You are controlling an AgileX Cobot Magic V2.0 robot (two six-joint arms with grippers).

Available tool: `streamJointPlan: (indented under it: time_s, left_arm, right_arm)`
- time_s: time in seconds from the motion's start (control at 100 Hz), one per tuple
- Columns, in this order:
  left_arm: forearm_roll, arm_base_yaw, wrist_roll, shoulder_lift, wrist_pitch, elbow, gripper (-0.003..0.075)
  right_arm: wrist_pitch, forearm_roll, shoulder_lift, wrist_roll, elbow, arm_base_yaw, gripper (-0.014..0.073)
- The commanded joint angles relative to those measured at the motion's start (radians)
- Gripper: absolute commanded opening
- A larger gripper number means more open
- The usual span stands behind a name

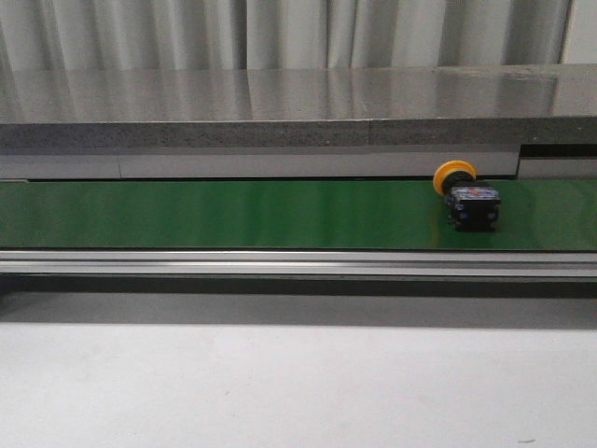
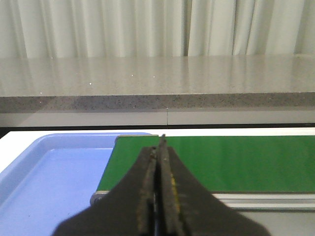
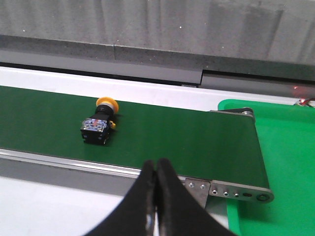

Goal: Move button from right to left
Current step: 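Open the right gripper and withdraw it from the button, then lower the open left gripper toward the button riding the belt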

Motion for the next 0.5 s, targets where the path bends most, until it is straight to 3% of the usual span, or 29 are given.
streamJointPlan:
  time_s: [0.0,0.27,0.49]
  left_arm:
    - [0.002,0.001,0.0,-0.033,-0.097,0.039,-0.002]
    - [0.002,0.001,0.0,-0.022,-0.011,-0.101,-0.002]
    - [-0.024,0.001,0.0,0.099,0.229,-0.307,-0.002]
  right_arm:
    - [-0.079,0.003,-0.032,-0.009,-0.006,0.0,-0.0066]
    - [-0.053,0.004,-0.057,-0.009,0.001,0.0,-0.0067]
    - [-0.053,0.004,-0.057,-0.009,0.001,0.0,-0.0067]
